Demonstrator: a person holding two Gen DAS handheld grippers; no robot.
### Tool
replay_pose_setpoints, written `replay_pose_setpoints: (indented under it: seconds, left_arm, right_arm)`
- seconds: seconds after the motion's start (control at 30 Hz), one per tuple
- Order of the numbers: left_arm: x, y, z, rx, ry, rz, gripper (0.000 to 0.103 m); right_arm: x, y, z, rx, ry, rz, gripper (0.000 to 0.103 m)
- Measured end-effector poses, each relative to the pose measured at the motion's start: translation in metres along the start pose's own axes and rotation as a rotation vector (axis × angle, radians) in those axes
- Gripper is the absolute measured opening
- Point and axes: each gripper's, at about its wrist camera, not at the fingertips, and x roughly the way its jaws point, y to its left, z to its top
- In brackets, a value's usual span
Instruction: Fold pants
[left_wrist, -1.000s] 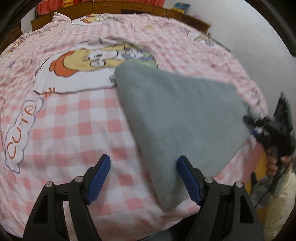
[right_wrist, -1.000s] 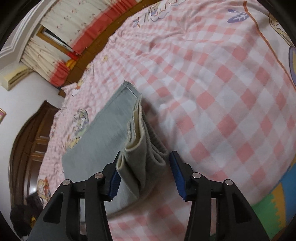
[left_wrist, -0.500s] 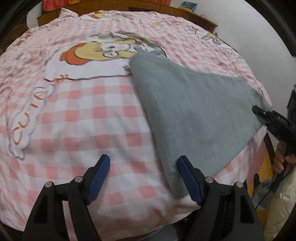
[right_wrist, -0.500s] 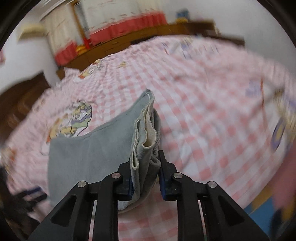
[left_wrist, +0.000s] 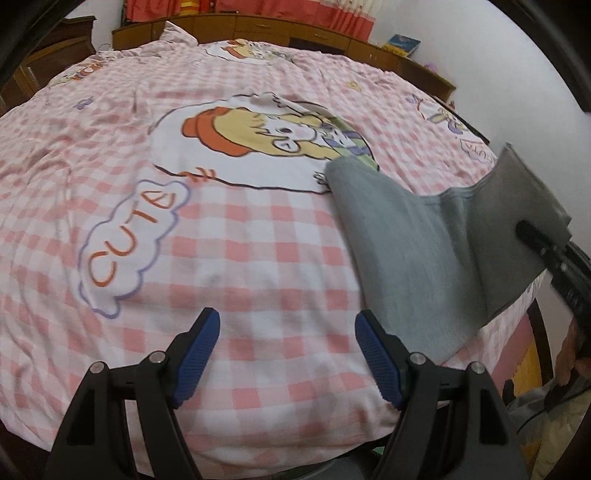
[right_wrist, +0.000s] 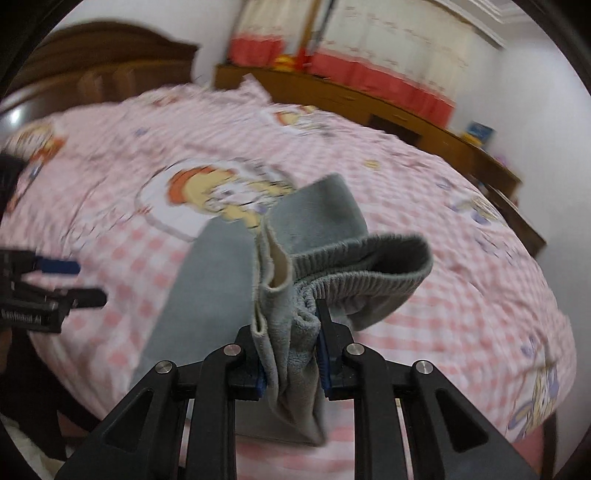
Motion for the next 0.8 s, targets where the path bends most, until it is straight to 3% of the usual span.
replay_pose_setpoints:
  seconds: [0.23,0.33,0.43,0.63,0.8]
  left_arm:
    - [-0.006,0.023,-0.003,-0.054,-0.017,-0.005,0.079]
    - [-0.007,0.029,-0.005,-0.071,-0.021,-0.010,0.079]
    - [-0.008,0.032,-0.005,-0.077,-0.023,-0.016,0.079]
    - [-0.012,0.025,0.001,-0.060,-0.035,-0.037,0.079]
    - [-0.018,0.000,0.016,-0.007,-0.052,-0.084,0.079]
  right_arm:
    - [0.033,0.061,-0.005,-0.124,0.088,0.084,0.022]
    - [0.045,0.072,-0.012,-0.117,0.116,0.095,0.030]
    - [0.034,0.068,-0.011,-0.057,0.102,0.156,0.044]
    - [-0.004,0.042,-0.013,0.063,0.061,0.312,0.045]
    - [-0.020,0.002,-0.018,0.154,0.029,0.238,0.045]
